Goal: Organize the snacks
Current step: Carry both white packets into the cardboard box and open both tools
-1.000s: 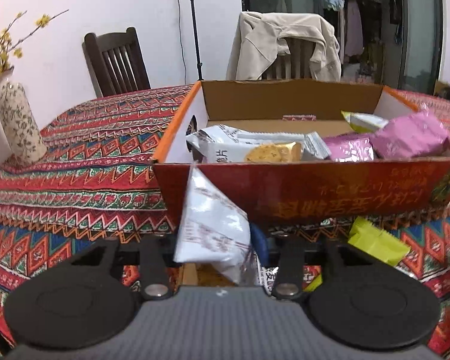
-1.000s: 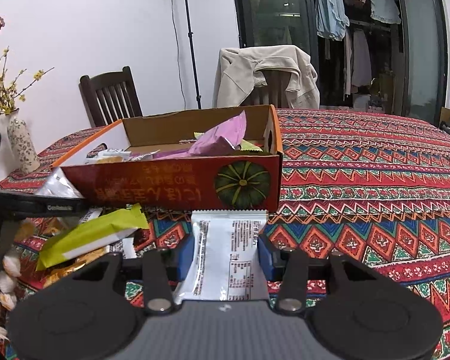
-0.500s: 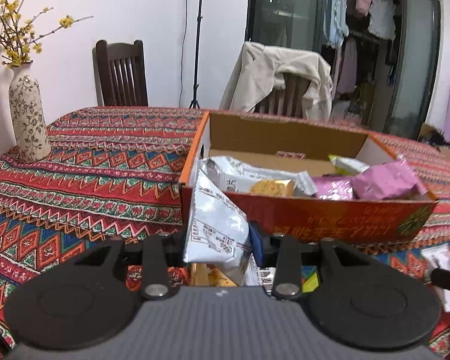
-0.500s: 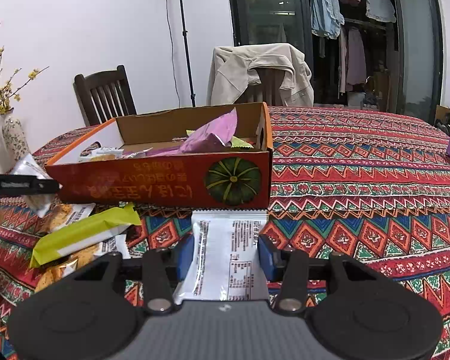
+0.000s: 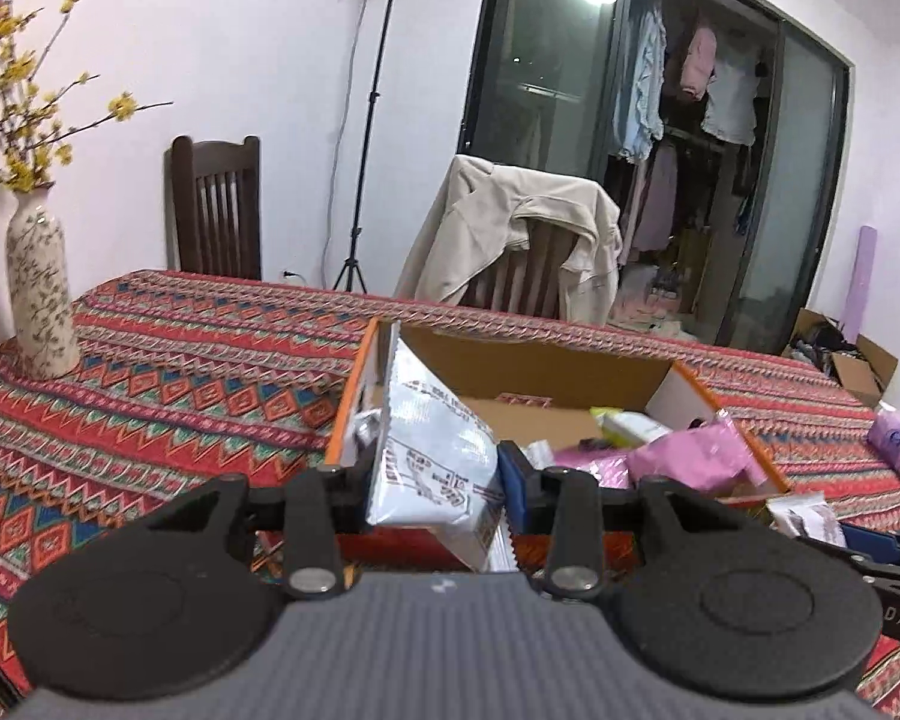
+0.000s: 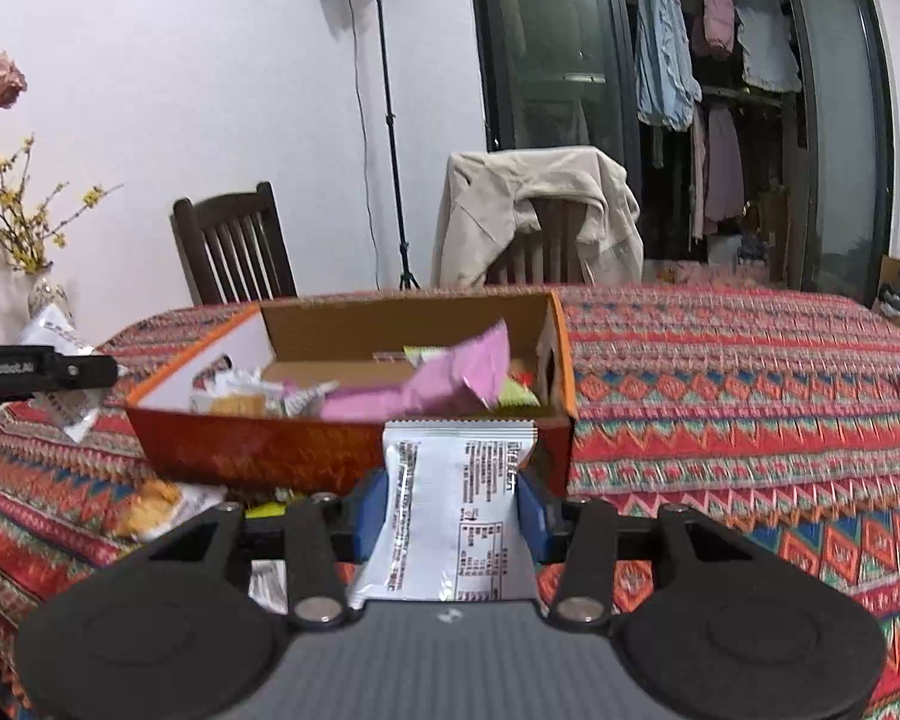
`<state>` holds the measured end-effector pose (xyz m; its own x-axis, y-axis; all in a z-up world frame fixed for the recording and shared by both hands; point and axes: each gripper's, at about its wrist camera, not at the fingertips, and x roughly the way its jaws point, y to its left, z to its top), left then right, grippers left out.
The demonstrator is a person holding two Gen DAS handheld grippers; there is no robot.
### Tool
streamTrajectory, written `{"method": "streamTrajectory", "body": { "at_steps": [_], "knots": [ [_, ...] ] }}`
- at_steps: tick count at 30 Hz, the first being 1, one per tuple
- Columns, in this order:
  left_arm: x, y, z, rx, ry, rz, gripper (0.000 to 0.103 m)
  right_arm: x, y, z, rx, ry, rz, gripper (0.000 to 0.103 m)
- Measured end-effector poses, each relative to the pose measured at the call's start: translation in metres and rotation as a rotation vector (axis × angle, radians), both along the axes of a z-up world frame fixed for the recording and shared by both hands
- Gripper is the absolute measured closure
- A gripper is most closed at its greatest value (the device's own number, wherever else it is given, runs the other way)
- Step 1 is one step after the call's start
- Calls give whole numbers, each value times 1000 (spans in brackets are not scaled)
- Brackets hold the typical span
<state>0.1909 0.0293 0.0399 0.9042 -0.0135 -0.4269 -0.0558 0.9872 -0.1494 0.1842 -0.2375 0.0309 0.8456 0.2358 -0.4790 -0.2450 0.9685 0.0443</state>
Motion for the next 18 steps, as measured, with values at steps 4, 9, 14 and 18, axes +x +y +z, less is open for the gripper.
{"method": "streamTrajectory", "body": {
  "at_steps": [4, 9, 14, 18],
  "knots": [
    [18, -8, 7, -22, 0, -9, 64, 7, 9, 13, -2, -34, 16, 58],
    [52, -23, 8, -37, 7, -6, 64, 25, 18, 24, 0, -55, 17, 58],
    [88, -30, -1, -71, -10, 41, 64, 53, 27, 28, -12, -109, 13, 57],
    [104, -29, -16, -61, -3, 65, 64, 80, 31, 27, -14, -121, -7, 57]
  ]
}}
